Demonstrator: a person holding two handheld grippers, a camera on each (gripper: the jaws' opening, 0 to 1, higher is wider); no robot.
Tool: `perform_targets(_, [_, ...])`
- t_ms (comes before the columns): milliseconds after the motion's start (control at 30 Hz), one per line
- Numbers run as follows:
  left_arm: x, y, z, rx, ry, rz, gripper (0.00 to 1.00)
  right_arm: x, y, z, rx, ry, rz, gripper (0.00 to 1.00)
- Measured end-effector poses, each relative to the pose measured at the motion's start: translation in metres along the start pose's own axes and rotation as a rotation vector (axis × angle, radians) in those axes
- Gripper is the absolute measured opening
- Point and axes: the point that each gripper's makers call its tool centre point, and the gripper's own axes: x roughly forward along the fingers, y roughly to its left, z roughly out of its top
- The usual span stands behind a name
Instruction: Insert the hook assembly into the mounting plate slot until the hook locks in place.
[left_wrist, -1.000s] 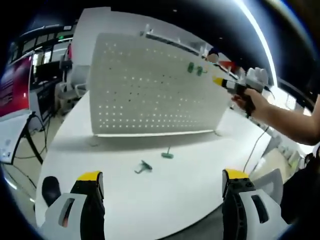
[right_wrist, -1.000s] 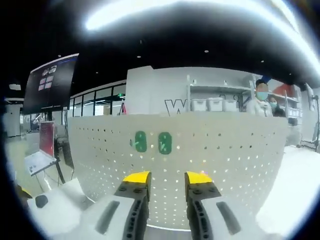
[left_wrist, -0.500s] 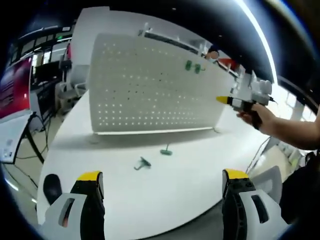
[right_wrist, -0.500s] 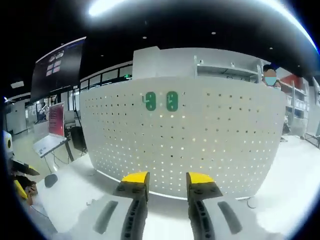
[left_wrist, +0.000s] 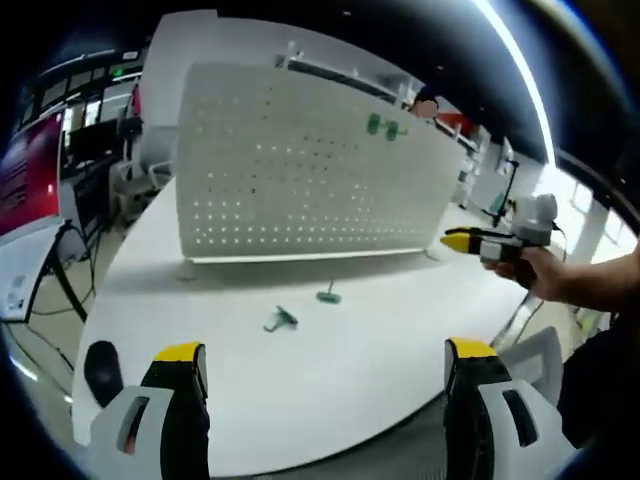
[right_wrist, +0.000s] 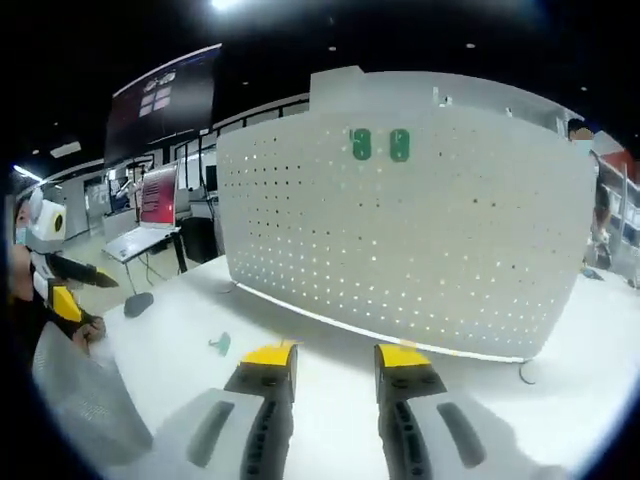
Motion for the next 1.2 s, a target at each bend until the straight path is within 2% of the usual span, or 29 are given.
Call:
perform_targets(233, [0.003, 0.003, -0.005, -0.014, 0.015, 0.003, 1.0, -0.007, 0.013, -0.036, -0.002, 0.103, 0.06, 0.28])
perform_targets(433, [0.003, 0.004, -0.013, -0.021, 0.032, 0.007, 1.0, -0.01, 0.02, -0.051, -0.002, 0.141, 0.106, 0.28])
perform_targets(600, [0.004, 0.007, -0.022, -0.029, 0.052, 0.021, 1.0, -0.009, 0.038, -0.066, 0.013, 0.19, 0.189, 0.29])
perform_targets(667, [0.004, 0.007, -0.026, -0.028, 0.061, 0.02, 1.0, -0.006, 0.045, -0.072, -0.013, 0.217, 0.223, 0.29])
perform_targets(767, [0.004, 0.006, -0.028, -0.034, 0.067, 0.017, 1.0, -0.002, 0.053, -0.075, -0.014, 0.238, 0.267, 0.29])
perform_targets(867, [0.005, 0.007, -0.03, -0.04, 0.07, 0.018, 1.0, 0.007, 0.06, -0.076, -0.057, 0.265, 0.314, 0.29])
perform_targets(1000, [0.006, 0.011, -0.033, -0.049, 0.081, 0.024, 1.0, 0.021, 0.072, -0.078, -0.057, 0.307, 0.378, 0.29])
perform_targets(1200, [0.008, 0.015, -0.038, -0.059, 0.094, 0.029, 1.0, 0.045, 0.08, -0.078, -0.073, 0.341, 0.425, 0.29])
